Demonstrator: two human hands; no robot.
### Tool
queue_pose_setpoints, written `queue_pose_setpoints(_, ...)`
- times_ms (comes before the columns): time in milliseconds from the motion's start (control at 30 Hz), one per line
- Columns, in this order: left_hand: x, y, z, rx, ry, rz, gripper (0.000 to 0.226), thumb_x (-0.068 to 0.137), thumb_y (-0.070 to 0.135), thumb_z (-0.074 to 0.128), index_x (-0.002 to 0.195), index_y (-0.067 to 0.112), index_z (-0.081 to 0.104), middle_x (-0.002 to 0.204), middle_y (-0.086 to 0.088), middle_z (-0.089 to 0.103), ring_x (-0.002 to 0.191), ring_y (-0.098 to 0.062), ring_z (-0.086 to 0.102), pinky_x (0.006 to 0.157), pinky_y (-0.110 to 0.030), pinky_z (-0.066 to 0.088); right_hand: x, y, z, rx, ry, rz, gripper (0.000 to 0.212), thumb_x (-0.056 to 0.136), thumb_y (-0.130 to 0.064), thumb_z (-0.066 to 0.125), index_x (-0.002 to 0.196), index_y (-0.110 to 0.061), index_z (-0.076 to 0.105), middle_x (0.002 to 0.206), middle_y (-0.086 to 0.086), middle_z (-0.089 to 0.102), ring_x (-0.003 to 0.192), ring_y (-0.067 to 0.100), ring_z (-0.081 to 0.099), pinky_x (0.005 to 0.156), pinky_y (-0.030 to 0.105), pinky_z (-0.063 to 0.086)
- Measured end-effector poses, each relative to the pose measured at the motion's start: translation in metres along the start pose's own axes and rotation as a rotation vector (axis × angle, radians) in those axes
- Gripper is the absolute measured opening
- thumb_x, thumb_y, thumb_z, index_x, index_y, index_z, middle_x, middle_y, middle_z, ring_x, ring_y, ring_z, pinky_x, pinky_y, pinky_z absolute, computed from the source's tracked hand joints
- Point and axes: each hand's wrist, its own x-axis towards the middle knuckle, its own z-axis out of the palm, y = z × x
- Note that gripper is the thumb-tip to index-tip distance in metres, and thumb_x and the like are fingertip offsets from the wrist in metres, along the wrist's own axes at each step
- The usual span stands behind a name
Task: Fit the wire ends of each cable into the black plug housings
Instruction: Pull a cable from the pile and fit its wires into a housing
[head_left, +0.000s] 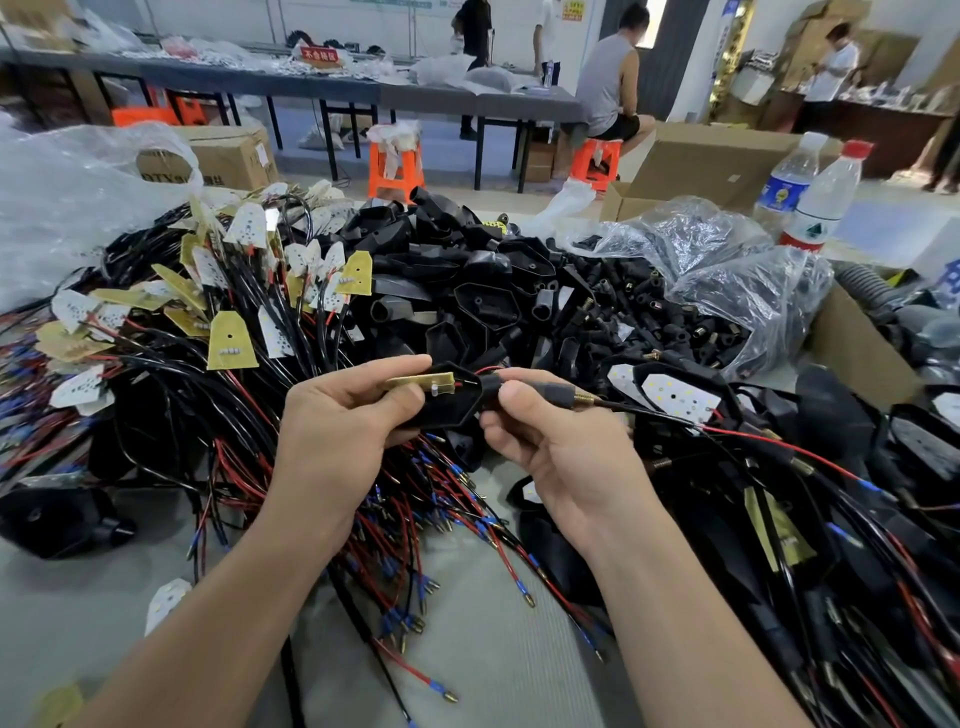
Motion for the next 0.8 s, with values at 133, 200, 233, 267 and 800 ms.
queue_pose_setpoints(133,-0.001,0.002,0.001,0.076,-0.004,0.119,0.045,0.085,-0.008,0.075,0.085,0.036,0.085,0.113,0.014,0.078,0.115,-0.005,0.07,0.099,-0.023,0.055,-0.001,0.001,0.001,-0.039,0.076,-0.004,0.01,0.091,-0.001,0.07,0.084,-0.005,0.076,0.077,0.011,0.072,0.061,0.016,0.068,0.057,0.021,0.056)
queue_pose_setpoints(200,-0.001,0.004,0.0,0.191,-0.035,0.21,0.051,0.085,-0.01,0.075,0.082,0.041,0.084,0.119,0.022,0.074,0.123,0.0,0.064,0.103,-0.019,0.051,0.0,0.001,0.002,-0.017,0.103,-0.009,0.01,0.091,-0.002,0.071,0.083,-0.004,0.075,0.076,0.01,0.073,0.058,0.014,0.067,0.056,0.02,0.055)
queue_pose_setpoints(233,-0.002,0.003,-0.001,0.255,-0.06,0.255,0.052,0.085,-0.008,0.076,0.083,0.043,0.083,0.121,0.025,0.073,0.126,0.002,0.061,0.106,-0.018,0.048,0.0,0.001,0.002,-0.002,0.114,-0.013,0.01,0.092,-0.002,0.07,0.083,-0.003,0.075,0.076,0.01,0.073,0.057,0.014,0.067,0.055,0.02,0.055)
queue_pose_setpoints(267,-0.002,0.002,-0.003,0.278,-0.091,0.27,0.049,0.086,-0.005,0.076,0.085,0.044,0.083,0.123,0.026,0.071,0.128,0.003,0.059,0.106,-0.017,0.047,0.0,0.001,0.002,0.015,0.125,-0.018,0.012,0.092,-0.002,0.07,0.081,-0.003,0.075,0.075,0.009,0.073,0.057,0.013,0.066,0.055,0.02,0.055)
queue_pose_setpoints(800,0.001,-0.006,0.005,-0.216,0.068,-0.2,0.035,0.087,-0.017,0.066,0.103,0.012,0.057,0.096,-0.005,0.08,0.085,-0.027,0.079,0.062,-0.027,0.062,-0.002,-0.002,-0.004,-0.065,0.015,-0.077,0.015,0.089,0.008,0.067,0.094,-0.004,0.076,0.078,0.011,0.071,0.065,0.018,0.068,0.062,0.022,0.056)
